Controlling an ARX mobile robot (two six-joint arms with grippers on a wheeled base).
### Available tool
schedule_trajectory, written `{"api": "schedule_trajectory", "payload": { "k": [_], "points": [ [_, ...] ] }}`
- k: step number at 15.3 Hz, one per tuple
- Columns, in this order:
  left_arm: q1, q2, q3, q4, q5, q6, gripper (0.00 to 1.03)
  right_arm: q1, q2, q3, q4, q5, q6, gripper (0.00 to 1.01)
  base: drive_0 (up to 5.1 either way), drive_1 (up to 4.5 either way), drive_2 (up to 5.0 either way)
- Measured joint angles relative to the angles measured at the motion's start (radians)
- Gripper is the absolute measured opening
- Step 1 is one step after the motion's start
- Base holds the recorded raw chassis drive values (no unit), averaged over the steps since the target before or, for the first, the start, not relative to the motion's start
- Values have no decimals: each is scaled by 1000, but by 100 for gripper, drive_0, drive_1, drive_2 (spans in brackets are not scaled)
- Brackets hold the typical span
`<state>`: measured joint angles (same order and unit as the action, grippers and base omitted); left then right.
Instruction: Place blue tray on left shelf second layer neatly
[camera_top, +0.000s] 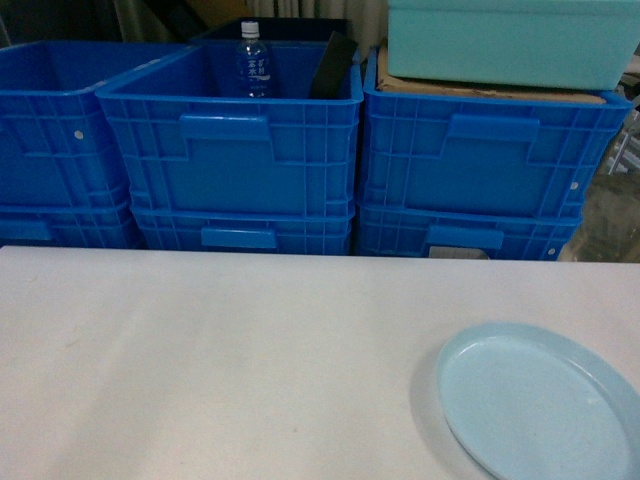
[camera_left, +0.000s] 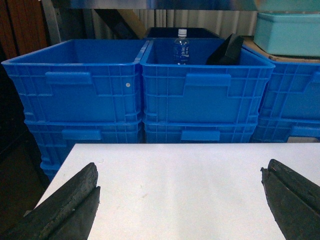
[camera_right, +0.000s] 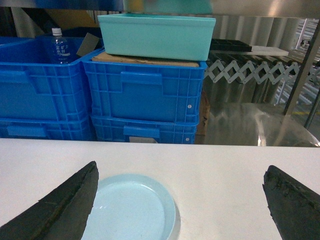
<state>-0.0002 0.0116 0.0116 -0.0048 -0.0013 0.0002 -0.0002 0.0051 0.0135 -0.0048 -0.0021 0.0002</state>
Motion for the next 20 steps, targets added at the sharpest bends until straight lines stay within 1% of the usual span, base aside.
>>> {"api": "schedule_trajectory", "payload": {
  "k": [19, 20],
  "points": [
    [0, 0, 0, 0, 0, 0, 98, 0, 0, 0, 1, 0, 0, 98, 0, 0, 0],
    [0, 0, 0, 0, 0, 0, 98, -3, 14, -1, 34, -2, -1, 98, 0, 0, 0]
  ]
}}
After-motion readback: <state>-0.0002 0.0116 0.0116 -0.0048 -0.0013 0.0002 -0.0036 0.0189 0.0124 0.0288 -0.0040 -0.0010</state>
